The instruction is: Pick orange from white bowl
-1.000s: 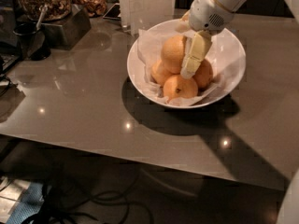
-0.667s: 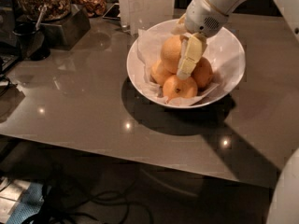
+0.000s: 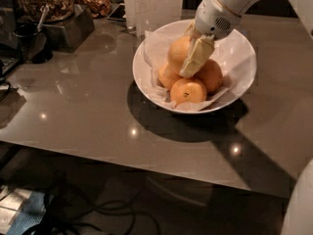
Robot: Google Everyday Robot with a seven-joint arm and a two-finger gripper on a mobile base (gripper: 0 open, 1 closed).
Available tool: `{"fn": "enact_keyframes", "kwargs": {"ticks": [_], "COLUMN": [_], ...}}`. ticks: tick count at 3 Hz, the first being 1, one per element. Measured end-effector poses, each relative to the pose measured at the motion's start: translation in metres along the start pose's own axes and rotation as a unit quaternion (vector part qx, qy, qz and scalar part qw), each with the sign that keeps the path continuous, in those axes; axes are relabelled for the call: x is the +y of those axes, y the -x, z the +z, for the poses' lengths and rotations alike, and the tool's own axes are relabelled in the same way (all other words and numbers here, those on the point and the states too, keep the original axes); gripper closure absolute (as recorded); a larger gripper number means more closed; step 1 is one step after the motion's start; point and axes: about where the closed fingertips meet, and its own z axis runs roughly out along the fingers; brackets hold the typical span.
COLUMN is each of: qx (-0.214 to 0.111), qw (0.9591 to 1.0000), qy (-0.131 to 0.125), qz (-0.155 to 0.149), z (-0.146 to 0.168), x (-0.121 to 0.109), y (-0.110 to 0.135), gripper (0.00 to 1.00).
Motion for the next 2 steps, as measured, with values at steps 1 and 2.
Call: {"fn": "enact_keyframes", "kwargs": {"ticks": [1,2], "qx": [0.000,0.000], "qw": [1.0000,1.0000], "qy": [0.000,0.000], "qz": [0.000,0.000], "z": [0.0000,0.0000], "x": [0.0000,0.0000], "y": [0.0000,0.0000], "gripper": [0.65,0.88]}}
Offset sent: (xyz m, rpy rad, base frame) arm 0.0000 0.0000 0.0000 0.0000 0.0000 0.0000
